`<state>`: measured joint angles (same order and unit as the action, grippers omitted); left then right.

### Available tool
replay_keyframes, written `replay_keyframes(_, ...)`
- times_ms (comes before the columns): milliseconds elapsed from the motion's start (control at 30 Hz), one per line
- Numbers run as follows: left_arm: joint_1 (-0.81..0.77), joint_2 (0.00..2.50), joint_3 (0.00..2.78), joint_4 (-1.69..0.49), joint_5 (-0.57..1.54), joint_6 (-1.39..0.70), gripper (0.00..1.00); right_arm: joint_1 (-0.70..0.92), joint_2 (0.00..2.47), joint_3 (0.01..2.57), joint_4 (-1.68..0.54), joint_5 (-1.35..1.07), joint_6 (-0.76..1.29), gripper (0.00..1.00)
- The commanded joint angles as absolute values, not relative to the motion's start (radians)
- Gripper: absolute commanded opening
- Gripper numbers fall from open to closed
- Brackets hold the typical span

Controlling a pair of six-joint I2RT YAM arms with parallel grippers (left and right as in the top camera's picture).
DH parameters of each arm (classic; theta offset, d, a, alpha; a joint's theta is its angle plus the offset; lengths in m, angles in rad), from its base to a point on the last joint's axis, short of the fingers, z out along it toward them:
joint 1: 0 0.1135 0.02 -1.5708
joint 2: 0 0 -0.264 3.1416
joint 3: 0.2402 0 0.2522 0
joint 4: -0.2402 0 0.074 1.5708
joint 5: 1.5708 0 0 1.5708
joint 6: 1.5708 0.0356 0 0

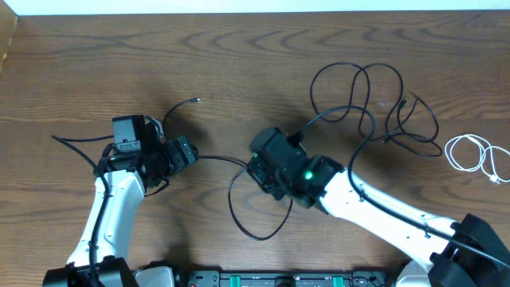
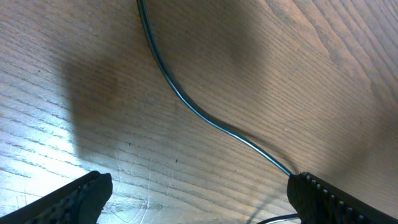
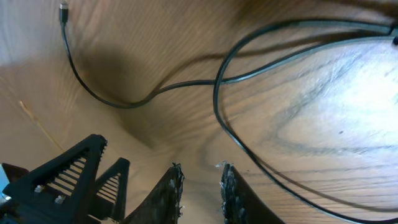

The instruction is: Untangle cables

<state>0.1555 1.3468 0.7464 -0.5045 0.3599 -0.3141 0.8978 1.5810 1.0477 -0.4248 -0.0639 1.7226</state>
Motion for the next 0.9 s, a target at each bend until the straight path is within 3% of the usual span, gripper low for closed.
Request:
replay_keyframes(0, 0.158, 1.352, 0.736, -0.502, 0.35, -0.312, 0.95, 0.958, 1.591, 1.051, -0.398, 0.145, 1.921, 0.18)
replay_keyframes(100, 0.158, 1.352, 0.736, -0.502, 0.35, -0.312, 0.95, 0.986, 1.599, 1.051, -0.36, 0.201, 1.944, 0.24)
replay_keyframes(200, 0.158, 1.352, 0.736, -0.502, 0.35, -0.312, 0.95, 0.997, 1.625, 1.051, -0.307, 0.211, 1.944, 0.35)
replay_keyframes(233, 0.158, 1.352, 0.736, -0.502, 0.35, -0.312, 0.95, 0.997, 1.638, 1.051, -0.293, 0.21, 1.944, 0.41)
replay_keyframes(267, 0.158, 1.352, 0.736, -0.502, 0.35, -0.312, 0.95, 0.997, 1.668, 1.051, -0.273, 0.211, 1.945, 0.57)
replay_keyframes(300, 0.158, 1.352, 0.736, -0.502, 0.35, -0.312, 0.95, 0.997, 1.683, 1.051, -0.267, 0.21, 1.944, 0.64)
replay_keyframes(500, 0.158, 1.352, 0.736, -0.502, 0.35, -0.312, 0.96, 0.991, 1.777, 1.051, -0.201, 0.212, 1.958, 0.92)
replay_keyframes(667, 0.158, 1.352, 0.736, -0.502, 0.35, -0.312, 0.95, 0.981, 1.837, 1.051, -0.168, 0.213, 2.051, 0.94)
replay_keyframes(867, 0.158, 1.352, 0.736, -0.502, 0.35, -0.311, 0.95, 0.966, 1.891, 1.051, -0.13, 0.211, 2.051, 0.78)
